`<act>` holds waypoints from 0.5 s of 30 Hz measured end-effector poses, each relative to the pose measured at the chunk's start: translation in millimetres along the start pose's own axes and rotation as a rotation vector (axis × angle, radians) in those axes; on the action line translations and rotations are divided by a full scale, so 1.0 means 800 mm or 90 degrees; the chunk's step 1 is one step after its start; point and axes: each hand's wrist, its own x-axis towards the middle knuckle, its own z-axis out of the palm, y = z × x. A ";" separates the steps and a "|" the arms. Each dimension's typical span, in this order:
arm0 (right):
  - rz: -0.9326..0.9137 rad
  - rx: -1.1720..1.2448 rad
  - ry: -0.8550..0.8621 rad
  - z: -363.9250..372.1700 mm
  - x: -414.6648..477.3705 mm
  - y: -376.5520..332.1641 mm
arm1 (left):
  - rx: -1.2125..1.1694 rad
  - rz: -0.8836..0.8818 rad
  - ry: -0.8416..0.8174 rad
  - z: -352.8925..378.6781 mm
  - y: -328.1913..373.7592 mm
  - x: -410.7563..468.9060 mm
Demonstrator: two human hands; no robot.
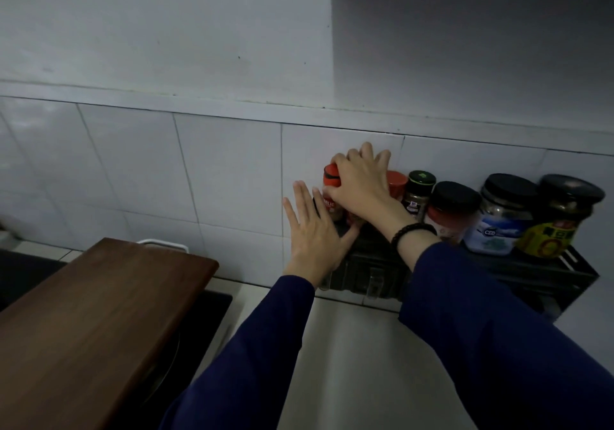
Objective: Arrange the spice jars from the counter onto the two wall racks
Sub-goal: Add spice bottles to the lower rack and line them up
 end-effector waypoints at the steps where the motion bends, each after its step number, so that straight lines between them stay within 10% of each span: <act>1: -0.001 -0.019 0.002 0.002 -0.001 -0.002 | 0.003 0.000 -0.008 -0.001 0.000 0.000; 15: 0.108 0.111 0.221 -0.004 -0.050 0.044 | 0.017 0.004 -0.048 0.001 -0.002 0.004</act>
